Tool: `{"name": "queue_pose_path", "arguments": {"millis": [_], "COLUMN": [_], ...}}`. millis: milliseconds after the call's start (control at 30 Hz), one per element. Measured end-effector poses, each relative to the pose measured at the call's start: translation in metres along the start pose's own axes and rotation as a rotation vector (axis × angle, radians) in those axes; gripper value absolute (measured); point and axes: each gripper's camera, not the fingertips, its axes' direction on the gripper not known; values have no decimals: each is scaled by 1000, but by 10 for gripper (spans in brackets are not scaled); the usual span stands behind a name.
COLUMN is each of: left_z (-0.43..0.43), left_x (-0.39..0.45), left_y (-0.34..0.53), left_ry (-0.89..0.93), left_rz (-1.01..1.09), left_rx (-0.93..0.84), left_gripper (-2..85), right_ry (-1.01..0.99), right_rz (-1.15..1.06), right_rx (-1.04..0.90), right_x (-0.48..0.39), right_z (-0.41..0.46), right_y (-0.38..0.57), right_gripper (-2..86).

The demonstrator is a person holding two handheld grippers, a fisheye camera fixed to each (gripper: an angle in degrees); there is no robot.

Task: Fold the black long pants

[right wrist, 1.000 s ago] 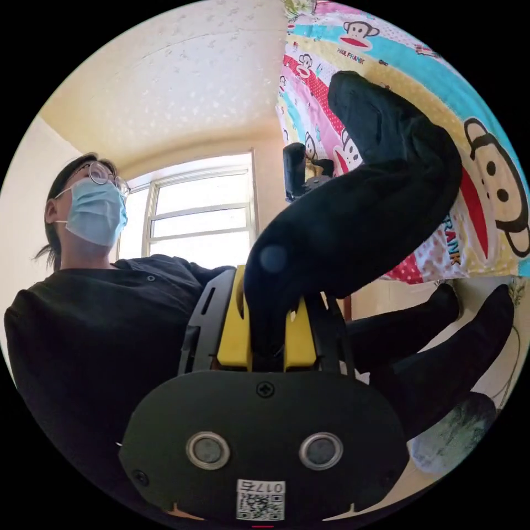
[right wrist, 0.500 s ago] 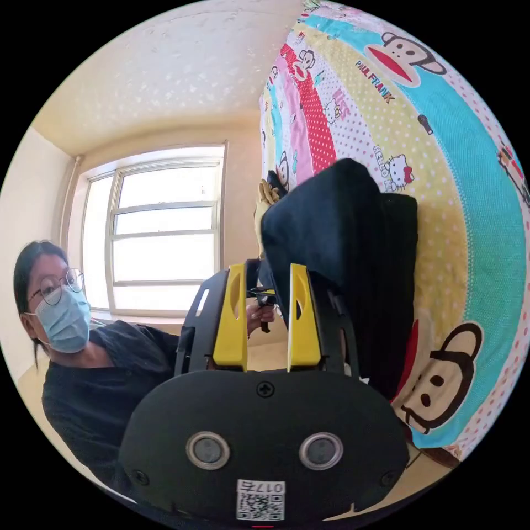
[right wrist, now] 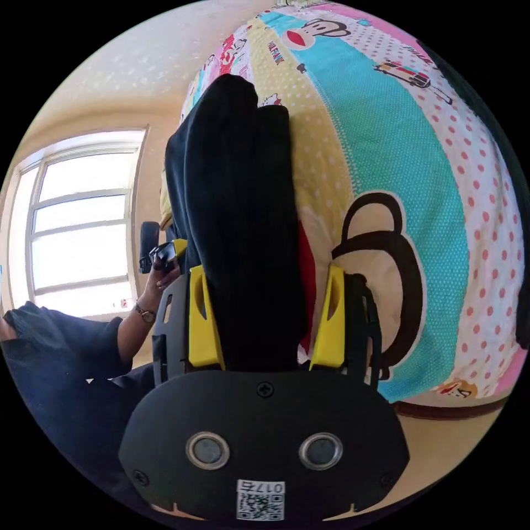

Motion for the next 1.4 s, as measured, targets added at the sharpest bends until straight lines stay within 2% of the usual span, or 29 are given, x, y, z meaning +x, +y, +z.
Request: {"name": "queue_pose_path", "arguments": {"millis": [67,200,400,467,600,767,933,1067,1167,1233,1267,1300,1400], "left_z": [20,25,17,1,-16,0,74,167,269,341,385,399,413], "left_x": [-8,-4,11,42,120,258,366,414,400,379,364,359,360], "left_y": [12,35,76,96,93,32,-30,-82,-116,-132,-140,-143,-145], "left_ry": [115,72,175,278,335,377,364,342,202,59,-43,-47,-74], "left_rz": [-75,-95,-158,-138,-46,140,332,460,337,228,138,115,126], "left_rx": [-108,-107,-284,-291,-292,-244,-198,-94,-111,-229,-343,-377,-375], "left_gripper": [238,213,156,143,138,138,138,139,143,139,143,145,139], "right_ry": [-90,-128,-314,-377,-421,-415,-195,-52,148,412,436,433,545], "right_rz": [44,65,98,89,6,-120,-273,-349,-230,26,84,124,78], "right_rx": [-56,-92,-287,-279,-184,-44,47,68,24,-97,-133,-162,-170], "right_x": [2,-8,-36,-55,-103,-127,-116,-74,1,67,79,88,62], "right_z": [12,18,5,-18,-103,-223,-346,-385,-369,-320,-306,-282,-241], "right_y": [10,24,55,68,71,45,6,-31,-68,-97,-102,-111,-121], "right_gripper": [243,207,144,135,119,110,114,120,125,129,130,131,133]}}
